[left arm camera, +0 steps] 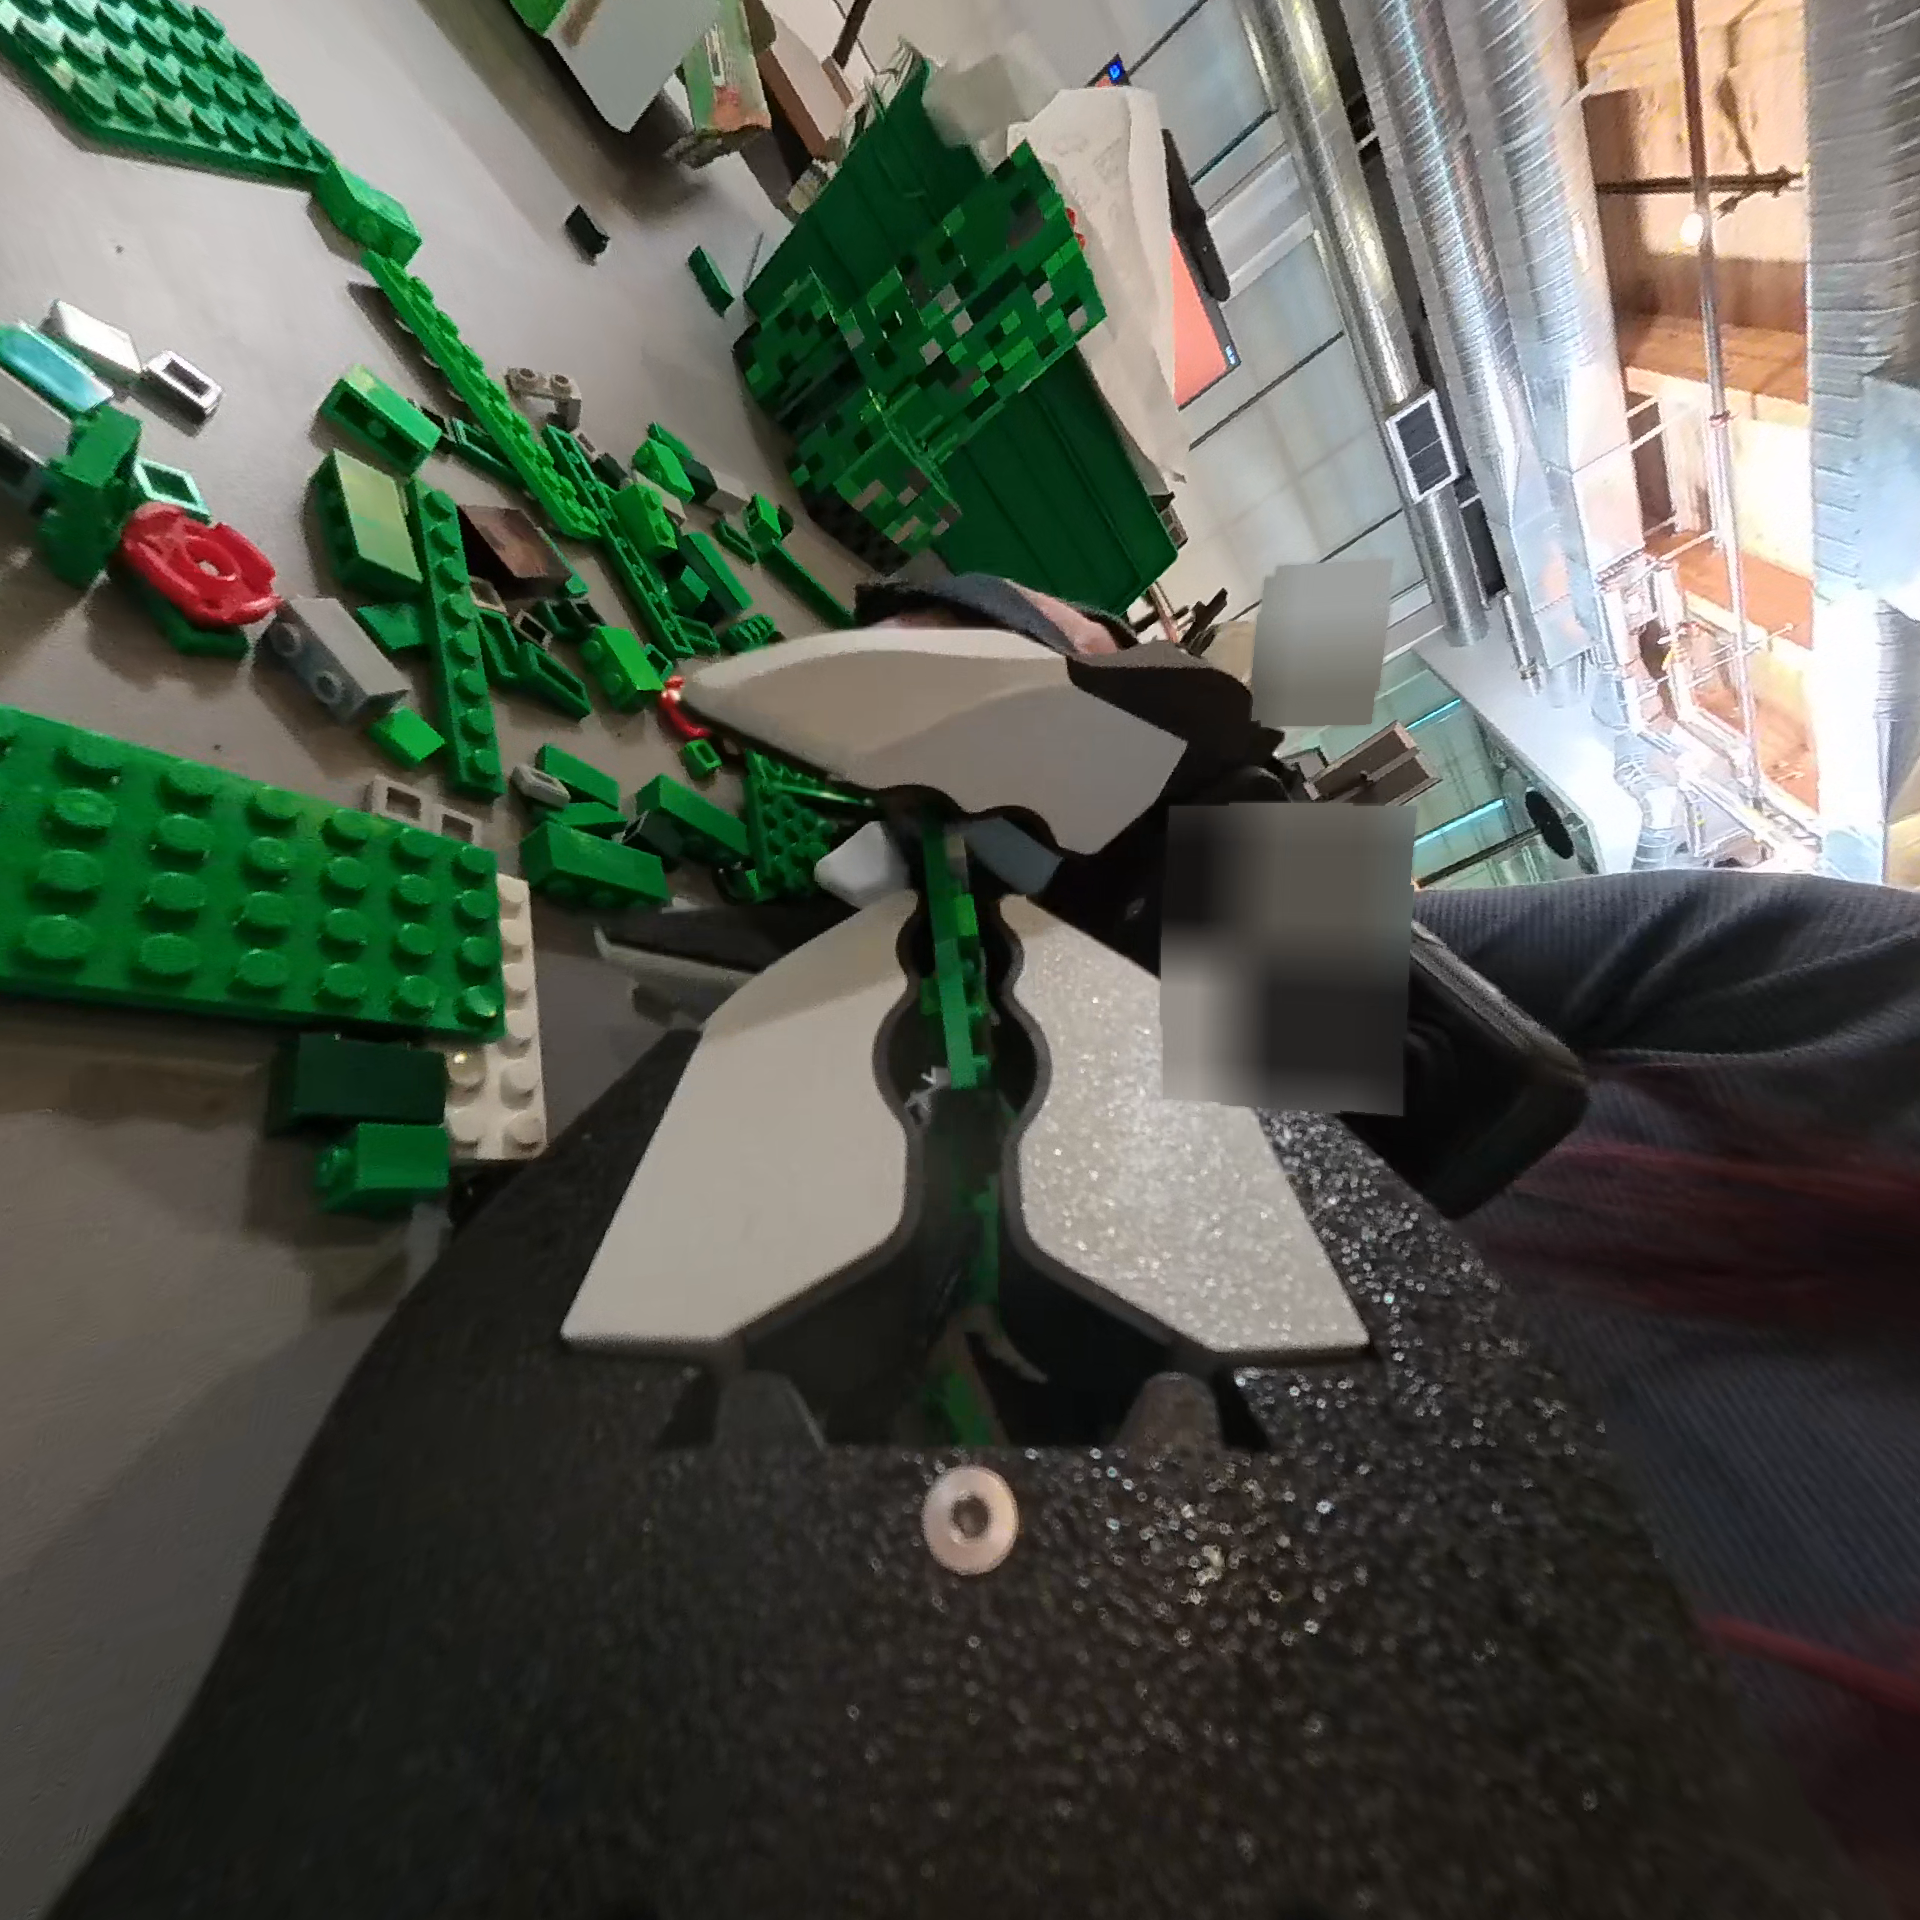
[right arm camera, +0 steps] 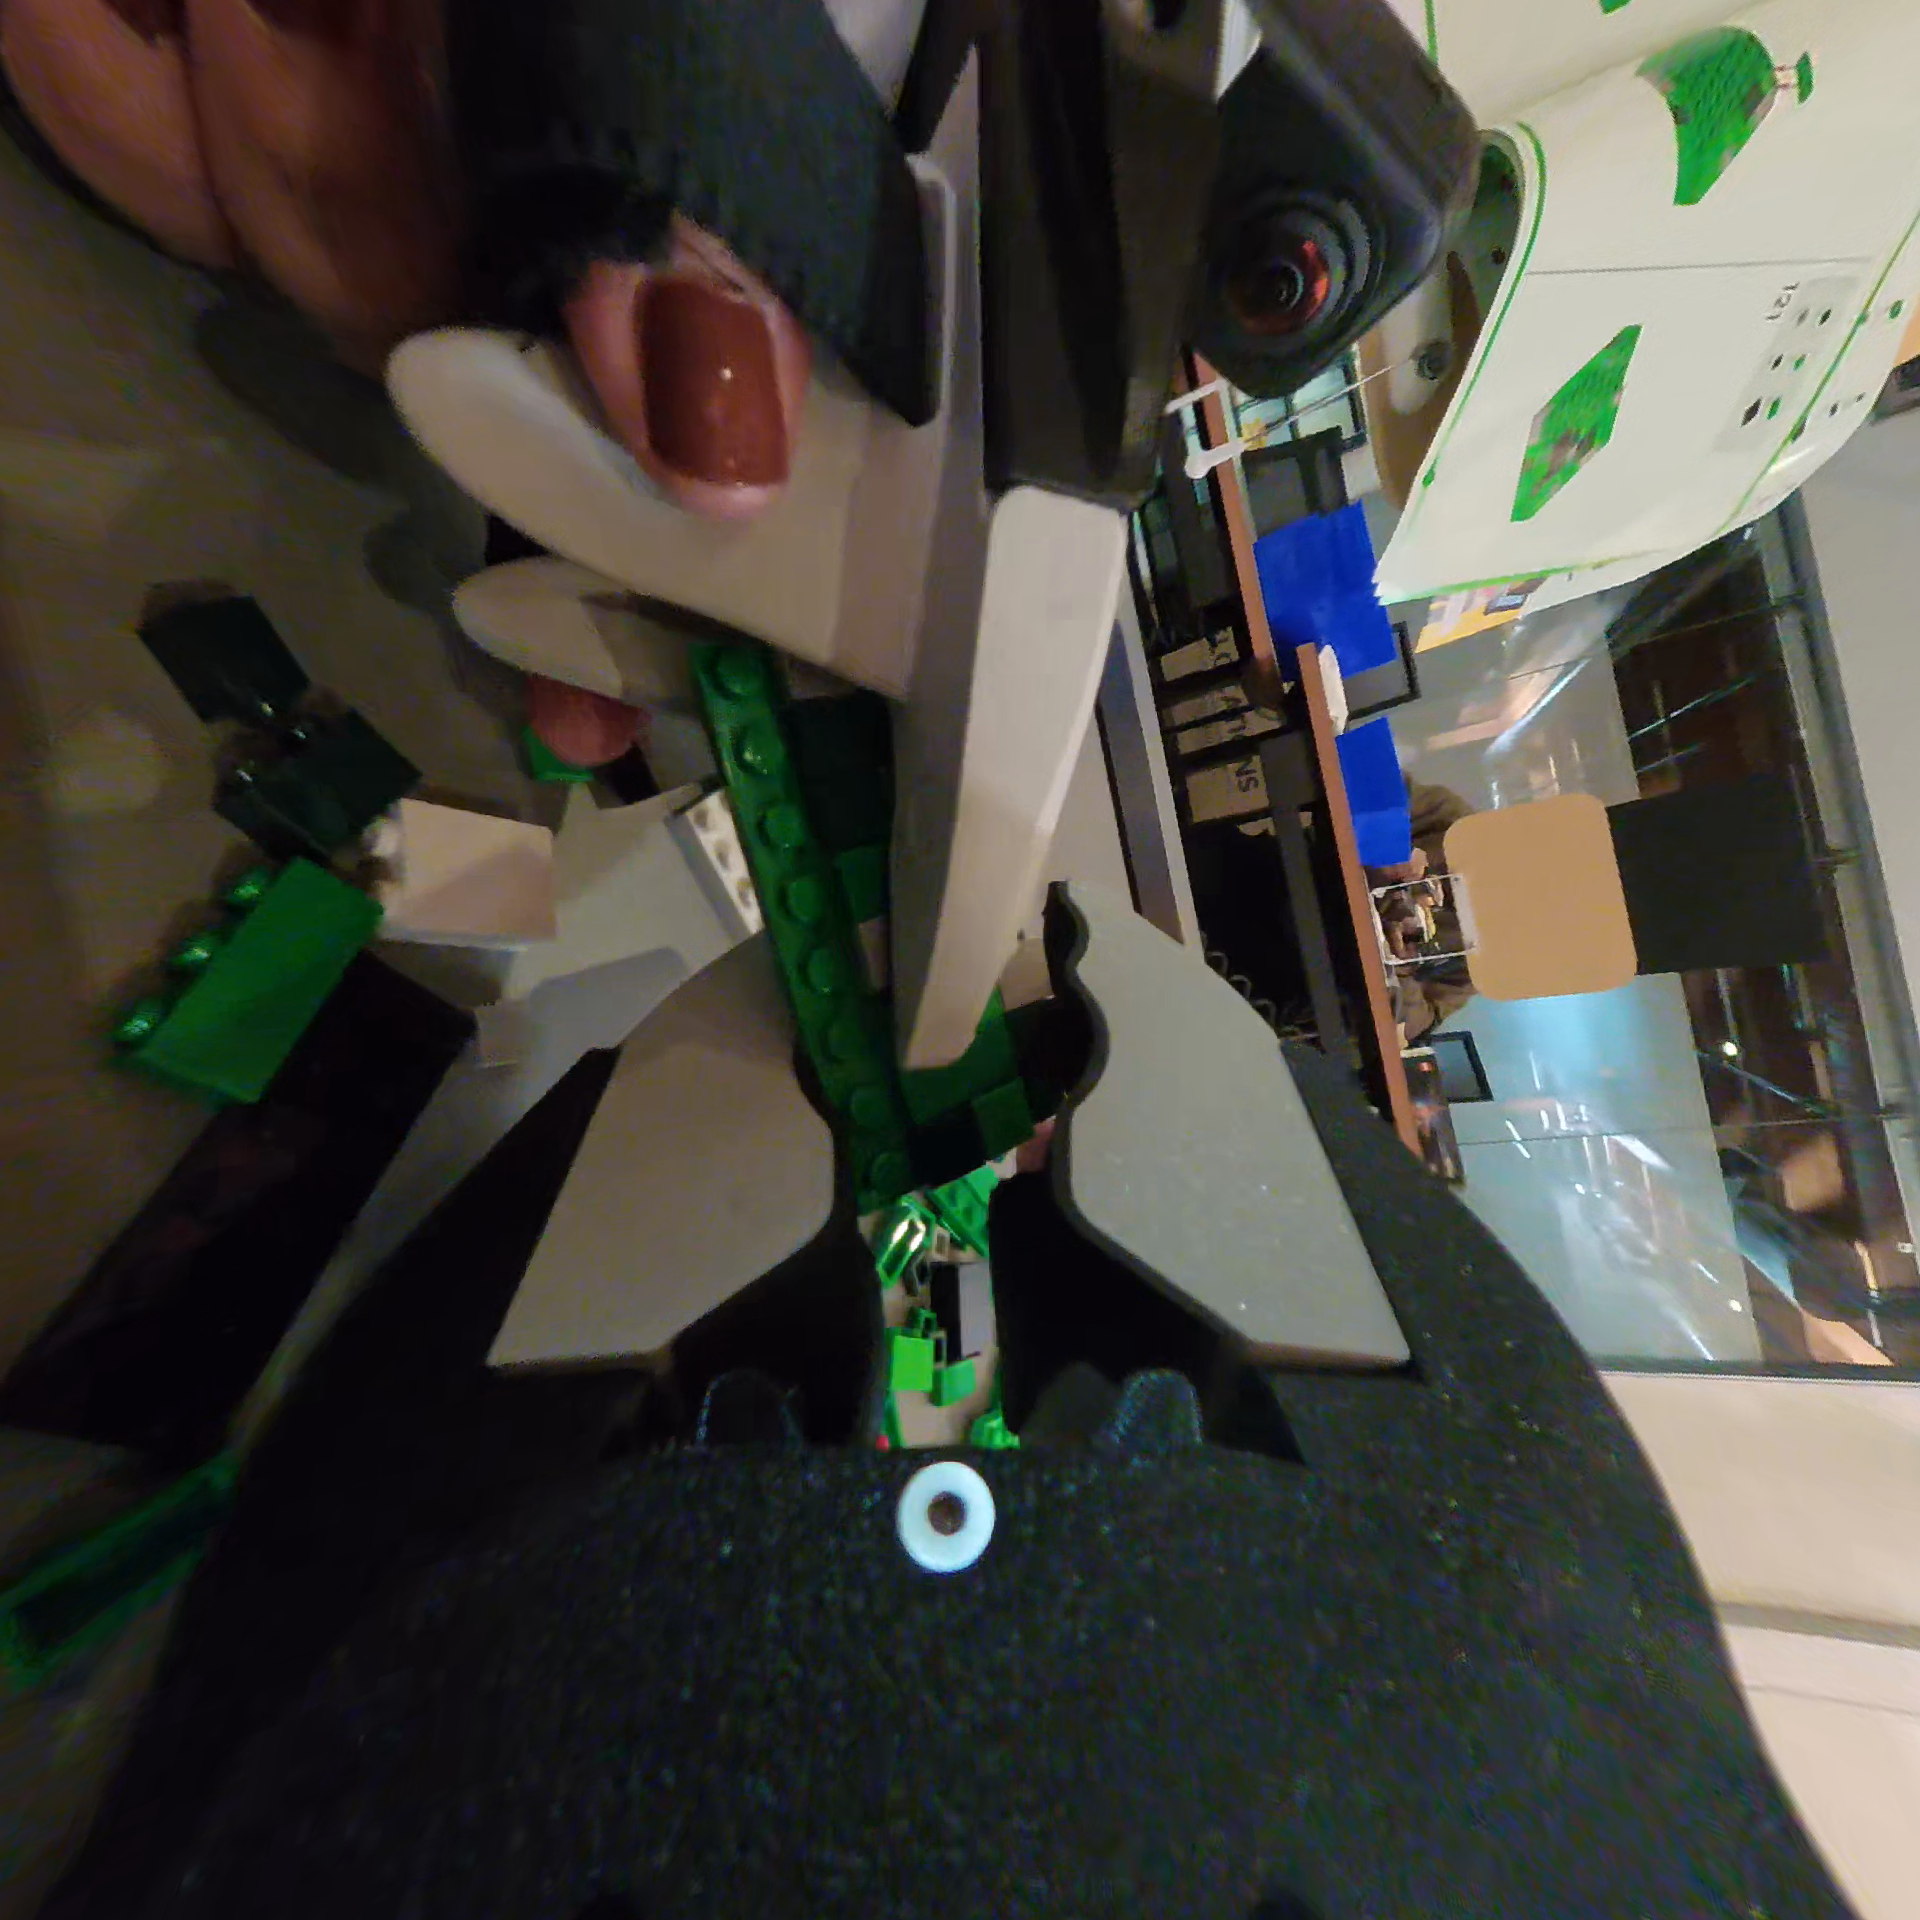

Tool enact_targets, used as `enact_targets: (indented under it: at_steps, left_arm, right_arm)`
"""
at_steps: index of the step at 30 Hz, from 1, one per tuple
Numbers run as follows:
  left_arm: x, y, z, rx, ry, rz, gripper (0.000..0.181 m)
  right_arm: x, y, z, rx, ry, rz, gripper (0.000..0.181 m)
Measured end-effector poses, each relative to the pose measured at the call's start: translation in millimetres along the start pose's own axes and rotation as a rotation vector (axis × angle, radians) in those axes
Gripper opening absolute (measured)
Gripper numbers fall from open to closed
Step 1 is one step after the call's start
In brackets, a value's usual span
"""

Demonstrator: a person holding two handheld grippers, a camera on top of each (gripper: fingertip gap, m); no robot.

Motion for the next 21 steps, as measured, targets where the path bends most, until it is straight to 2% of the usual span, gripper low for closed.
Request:
enact_targets:
  at_steps: [1,5,9,12,15,19,21]
  left_arm:
    - [0.2,0.2,0.5,0.011,-0.006,-0.012,0.008]
    - [1.6,-0.9,1.5,0.051,-0.028,-0.079,0.007]
    - [3.8,-1.3,1.9,0.108,-0.049,-0.154,0.007]
    - [3.2,-1.2,0.2,0.103,-0.036,-0.151,0.007]
    - [-0.8,-1.5,-3.0,0.028,0.010,-0.066,0.008]
    - [-4.0,-2.4,-5.5,-0.002,0.048,-0.043,0.008]
    - [-8.2,-2.0,-8.7,-0.074,0.106,0.050,0.007]
  right_arm:
    - [-0.4,-0.2,-0.3,0.010,0.008,-0.008,0.035]
    - [1.5,-3.4,1.6,0.035,-0.013,-0.075,0.044]
    - [1.9,-5.6,3.6,0.020,-0.032,-0.112,0.041]
    - [2.2,-1.4,3.0,-0.054,-0.051,-0.029,0.038]
    - [2.4,4.6,-0.7,-0.125,-0.078,0.093,0.037]
    - [2.9,8.9,-3.4,-0.198,-0.099,0.225,0.034]
    - [1.1,12.0,-7.8,-0.302,-0.114,0.362,0.030]
Point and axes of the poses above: each gripper's, where its closed fingertips meet, x out along the fingers, z out of its underside, y = z × x across the jaws, the point moved 5 cm from there along -x, back along the fingers, and after that the axes turned 13 degrees about -y, right-handed, at the moved point
